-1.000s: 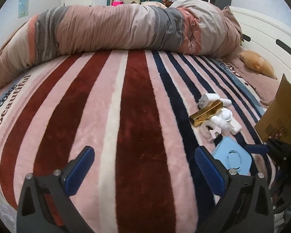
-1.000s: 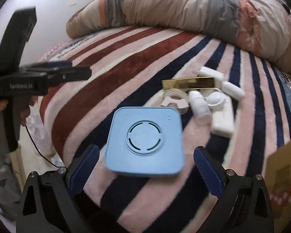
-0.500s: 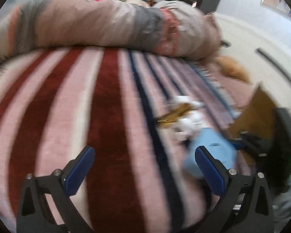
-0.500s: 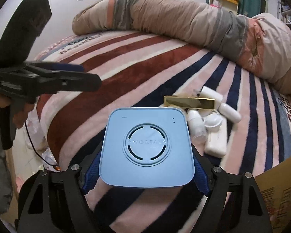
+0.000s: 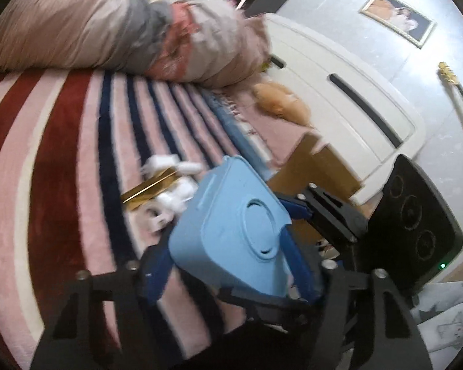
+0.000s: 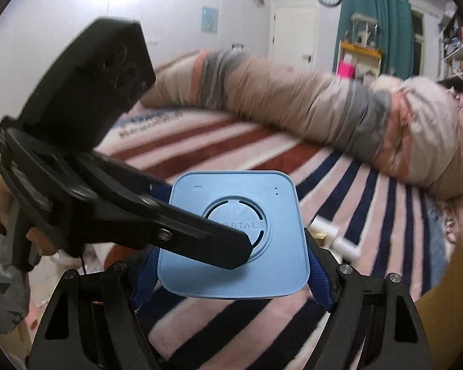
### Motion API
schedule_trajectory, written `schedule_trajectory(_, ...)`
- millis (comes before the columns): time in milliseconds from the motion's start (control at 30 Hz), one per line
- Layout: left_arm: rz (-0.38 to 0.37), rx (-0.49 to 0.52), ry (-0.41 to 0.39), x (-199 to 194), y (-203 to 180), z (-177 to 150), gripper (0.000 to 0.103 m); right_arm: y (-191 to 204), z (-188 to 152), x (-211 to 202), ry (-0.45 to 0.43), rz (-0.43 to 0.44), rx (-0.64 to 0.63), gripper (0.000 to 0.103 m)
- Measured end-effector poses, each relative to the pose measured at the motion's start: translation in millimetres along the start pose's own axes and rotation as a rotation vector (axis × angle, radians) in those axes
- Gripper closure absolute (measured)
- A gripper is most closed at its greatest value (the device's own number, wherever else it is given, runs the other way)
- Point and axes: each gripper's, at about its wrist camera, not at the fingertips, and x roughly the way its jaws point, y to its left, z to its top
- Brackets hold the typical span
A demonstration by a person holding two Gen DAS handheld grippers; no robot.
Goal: Organize rigid objects
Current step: 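Carry the blue case into the cardboard box and open the right tool, then grasp the white power bank with the right tool while the left tool grasps the tape roll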
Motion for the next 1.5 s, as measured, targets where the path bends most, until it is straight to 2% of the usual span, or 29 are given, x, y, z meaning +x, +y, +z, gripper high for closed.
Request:
schedule_trajectory(200,-0.026,0.108,-0.011,-0.7,-66.6,33.3,0.045,-24.5,19.7,-61.6,-0.081,-0.064,0.025,0.026)
schedule_trajectory(400,-0.071,0.221,0.078,56.0,-144.1,71.4,0.045,-88.0,6.7,-126.8,-0.08,-0.152,0.144,0.026)
schedule_trajectory(533,-0.084,0.275,0.194,118.4,-190.1,90.4,0.045,-136.8,-11.4,-153.4,-0.022,-0.211,0.229,0.026)
schedule_trajectory(700,-0.064,0.281,0.349,181.1,-215.0,98.9,0.045,-179.2,-35.1,-160.7,0.116,-0.256,0.285,0.026)
schedule_trajectory(767,-0.029,0.298,0.386,195.7,-218.7,100.6,0.037,-188.2,-39.9,-157.8,0.161,-0.273,0.293,0.025)
schedule_trajectory(800,-0.023,0.3,0.385,197.3,-220.4,102.0,0.026,-191.4,-43.4,-154.1,0.203,-0.29,0.288,0.024)
schedule_trajectory(833,-0.024,0.295,0.374,199.1,-221.2,106.1,0.019,-193.0,-46.3,-151.5,0.223,-0.301,0.283,0.017)
schedule_trajectory(900,-0.02,0.282,0.343,190.2,-216.4,109.1,0.018,-194.7,-52.5,-154.9,0.224,-0.31,0.282,0.007)
schedule_trajectory(1000,-0.022,0.257,0.277,166.6,-200.2,118.3,0.017,-191.7,-52.0,-160.0,0.194,-0.303,0.295,0.006)
schedule_trajectory(1067,0.003,0.257,0.222,143.2,-189.0,121.5,0.017,-188.8,-47.3,-161.2,0.161,-0.304,0.286,0.006)
schedule_trajectory(1167,0.094,0.256,0.128,96.0,-164.2,123.4,0.017,-168.3,-29.8,-163.5,0.072,-0.26,0.242,0.006)
schedule_trajectory(1267,0.203,0.251,0.041,55.2,-131.5,120.0,0.017,-127.6,-8.7,-159.0,0.001,-0.184,0.165,0.006)
schedule_trajectory(1367,0.328,0.257,-0.011,25.8,-90.4,107.9,0.017,-86.6,10.8,-144.5,-0.052,-0.087,0.11,0.013)
schedule_trajectory(1400,0.37,0.245,-0.019,18.5,-72.2,101.8,0.017,-75.3,15.4,-137.5,-0.062,-0.041,0.11,0.019)
schedule_trajectory(1500,0.426,0.206,-0.029,9.3,-27.2,84.6,0.017,-47.2,20.6,-100.8,-0.03,0.074,0.138,0.03)
